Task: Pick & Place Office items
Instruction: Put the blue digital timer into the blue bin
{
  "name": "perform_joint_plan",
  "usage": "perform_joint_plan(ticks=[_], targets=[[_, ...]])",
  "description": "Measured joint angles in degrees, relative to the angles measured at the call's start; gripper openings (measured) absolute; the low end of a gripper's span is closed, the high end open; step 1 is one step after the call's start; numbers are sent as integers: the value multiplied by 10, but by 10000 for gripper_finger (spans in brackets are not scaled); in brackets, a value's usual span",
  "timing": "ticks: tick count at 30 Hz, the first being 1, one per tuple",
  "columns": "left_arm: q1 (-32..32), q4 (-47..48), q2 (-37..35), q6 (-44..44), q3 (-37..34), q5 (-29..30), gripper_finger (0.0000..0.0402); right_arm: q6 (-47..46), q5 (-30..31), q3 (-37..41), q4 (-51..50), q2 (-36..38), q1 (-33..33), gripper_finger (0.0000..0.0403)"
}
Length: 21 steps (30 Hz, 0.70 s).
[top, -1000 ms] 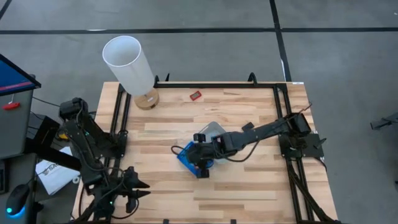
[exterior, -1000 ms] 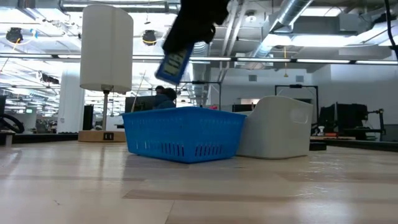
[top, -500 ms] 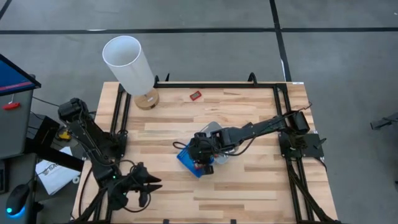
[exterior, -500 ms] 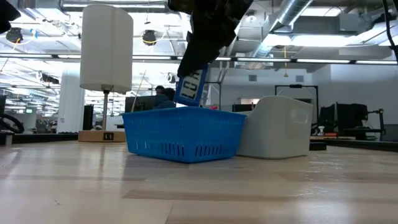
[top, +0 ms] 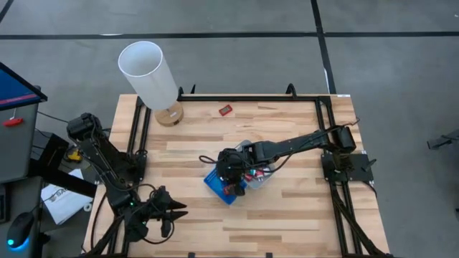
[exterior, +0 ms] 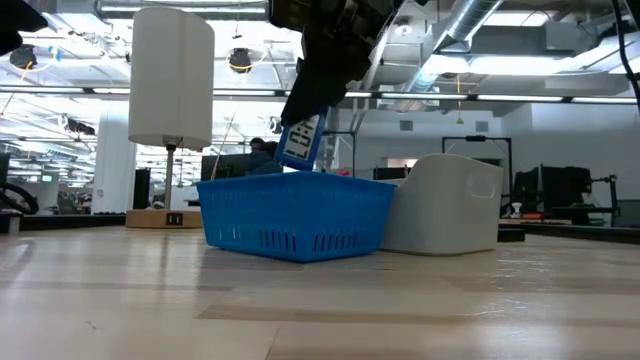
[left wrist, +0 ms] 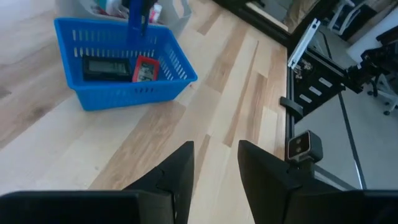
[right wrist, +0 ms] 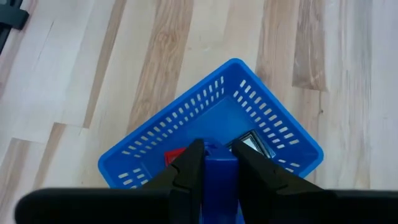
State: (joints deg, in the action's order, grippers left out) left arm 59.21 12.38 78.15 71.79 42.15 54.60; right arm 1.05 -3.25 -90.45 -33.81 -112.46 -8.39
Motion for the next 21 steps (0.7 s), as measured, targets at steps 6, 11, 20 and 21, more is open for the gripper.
perform_joint_plan(ticks=[6,11,20,21], targets=[[0,0,0,0,0,7,121,-11,-28,0,0,0,4,72],[0,1,0,0,0,27,121,-14,-29,0,0,0,6,72],[0,2,0,0,0,30,121,-32,-30,0,-12,0,20,132],[0,2,0,0,0,30,121,-32,-30,0,-22,0,22,143]])
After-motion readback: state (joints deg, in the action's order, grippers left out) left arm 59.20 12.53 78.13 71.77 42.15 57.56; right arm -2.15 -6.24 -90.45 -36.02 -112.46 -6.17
